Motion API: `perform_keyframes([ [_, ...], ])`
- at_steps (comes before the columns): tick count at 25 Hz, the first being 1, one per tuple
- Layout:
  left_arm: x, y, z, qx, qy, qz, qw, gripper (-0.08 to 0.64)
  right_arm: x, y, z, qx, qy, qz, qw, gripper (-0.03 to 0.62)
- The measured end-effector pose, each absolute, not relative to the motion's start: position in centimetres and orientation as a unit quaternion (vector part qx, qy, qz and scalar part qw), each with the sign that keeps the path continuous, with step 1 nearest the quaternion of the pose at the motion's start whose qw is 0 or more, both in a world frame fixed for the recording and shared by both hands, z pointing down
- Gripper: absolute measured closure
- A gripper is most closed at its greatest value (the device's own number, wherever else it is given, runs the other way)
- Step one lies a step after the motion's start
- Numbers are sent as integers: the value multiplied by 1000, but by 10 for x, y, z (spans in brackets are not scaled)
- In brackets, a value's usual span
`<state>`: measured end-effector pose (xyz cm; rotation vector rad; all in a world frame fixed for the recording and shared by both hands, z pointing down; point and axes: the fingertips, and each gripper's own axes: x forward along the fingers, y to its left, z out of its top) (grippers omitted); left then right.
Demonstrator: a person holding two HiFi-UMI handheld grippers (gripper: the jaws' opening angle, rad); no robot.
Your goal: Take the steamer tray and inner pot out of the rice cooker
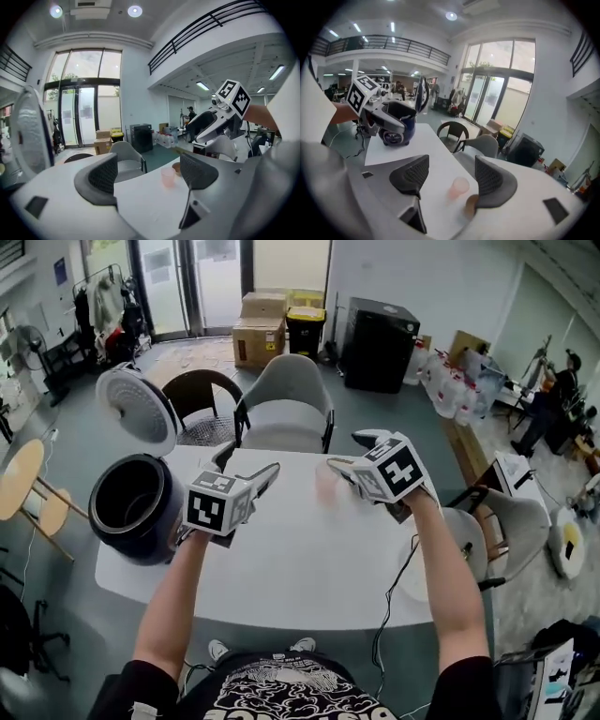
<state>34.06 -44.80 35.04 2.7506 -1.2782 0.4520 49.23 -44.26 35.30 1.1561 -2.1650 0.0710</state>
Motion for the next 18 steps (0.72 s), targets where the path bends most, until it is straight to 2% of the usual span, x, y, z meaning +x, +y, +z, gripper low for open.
perform_keyframes([
  [10,103,-425,314,835,-540,105,32,141,269,-445,285,386,-893,-67,219,242],
  [18,-95,-374,304,769,-632,85,45,141,113,-431,262,351,-926,-53,131,242],
])
